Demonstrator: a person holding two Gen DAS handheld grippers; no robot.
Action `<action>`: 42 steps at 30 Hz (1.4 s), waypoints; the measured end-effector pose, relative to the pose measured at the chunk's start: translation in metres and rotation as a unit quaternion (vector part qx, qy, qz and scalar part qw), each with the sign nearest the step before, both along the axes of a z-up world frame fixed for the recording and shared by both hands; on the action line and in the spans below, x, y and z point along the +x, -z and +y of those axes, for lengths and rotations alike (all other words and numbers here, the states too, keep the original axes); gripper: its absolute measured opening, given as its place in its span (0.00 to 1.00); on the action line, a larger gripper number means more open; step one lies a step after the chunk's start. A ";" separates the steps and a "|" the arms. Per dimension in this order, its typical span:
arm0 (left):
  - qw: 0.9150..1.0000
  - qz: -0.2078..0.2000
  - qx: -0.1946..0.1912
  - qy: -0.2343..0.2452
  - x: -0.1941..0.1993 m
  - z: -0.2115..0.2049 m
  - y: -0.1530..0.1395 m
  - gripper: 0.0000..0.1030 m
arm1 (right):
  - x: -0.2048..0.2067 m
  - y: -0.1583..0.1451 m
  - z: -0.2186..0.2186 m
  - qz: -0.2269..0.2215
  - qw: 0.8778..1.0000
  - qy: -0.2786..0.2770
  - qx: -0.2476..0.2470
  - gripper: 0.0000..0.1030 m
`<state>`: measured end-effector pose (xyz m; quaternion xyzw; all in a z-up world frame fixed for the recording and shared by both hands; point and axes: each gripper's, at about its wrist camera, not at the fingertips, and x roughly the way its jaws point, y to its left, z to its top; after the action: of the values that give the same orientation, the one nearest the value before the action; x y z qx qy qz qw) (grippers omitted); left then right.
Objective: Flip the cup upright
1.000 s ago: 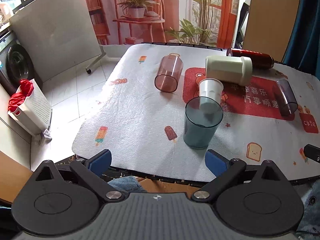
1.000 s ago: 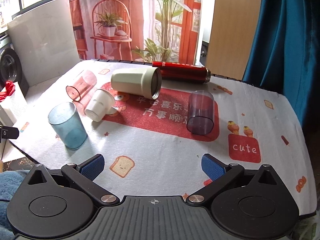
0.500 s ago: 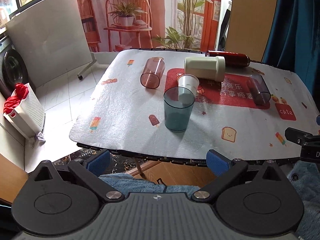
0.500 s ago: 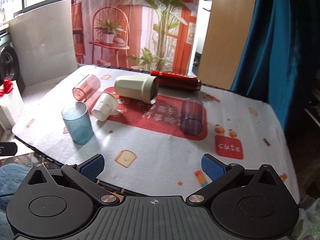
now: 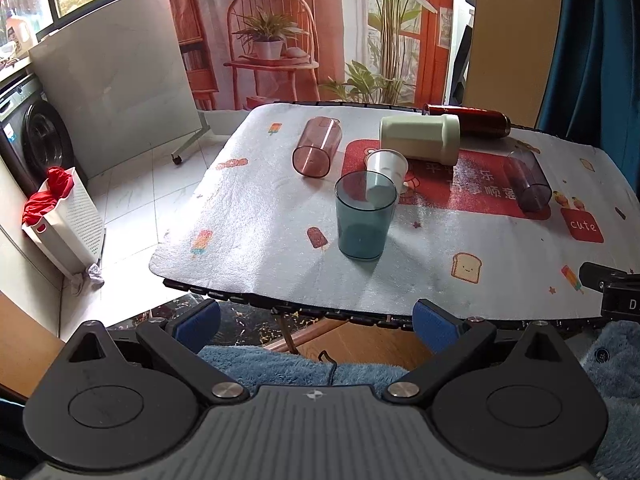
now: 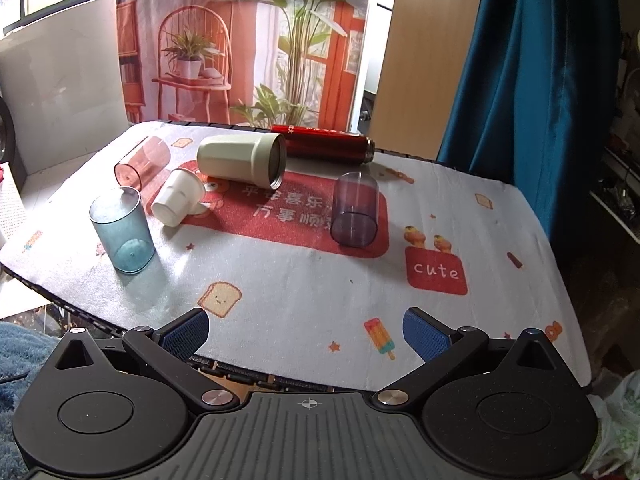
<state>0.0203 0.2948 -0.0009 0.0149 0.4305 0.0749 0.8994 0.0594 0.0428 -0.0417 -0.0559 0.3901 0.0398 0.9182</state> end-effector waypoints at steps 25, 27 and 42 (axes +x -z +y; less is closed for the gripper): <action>1.000 -0.023 0.001 -0.001 -0.005 -0.001 -0.004 1.00 | 0.001 -0.001 0.000 0.004 1.000 0.000 0.000 1.00; 1.000 -0.025 0.001 0.001 -0.006 -0.002 -0.003 1.00 | 0.001 -0.001 0.000 0.004 1.000 0.001 0.000 1.00; 1.000 -0.027 0.000 -0.001 -0.008 -0.003 -0.003 1.00 | 0.000 0.000 -0.003 0.006 1.000 0.004 0.003 1.00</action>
<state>0.0120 0.2917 0.0017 0.0120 0.4063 0.0760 0.9105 0.0598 0.0403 -0.0420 -0.0513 0.3959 0.0381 0.9161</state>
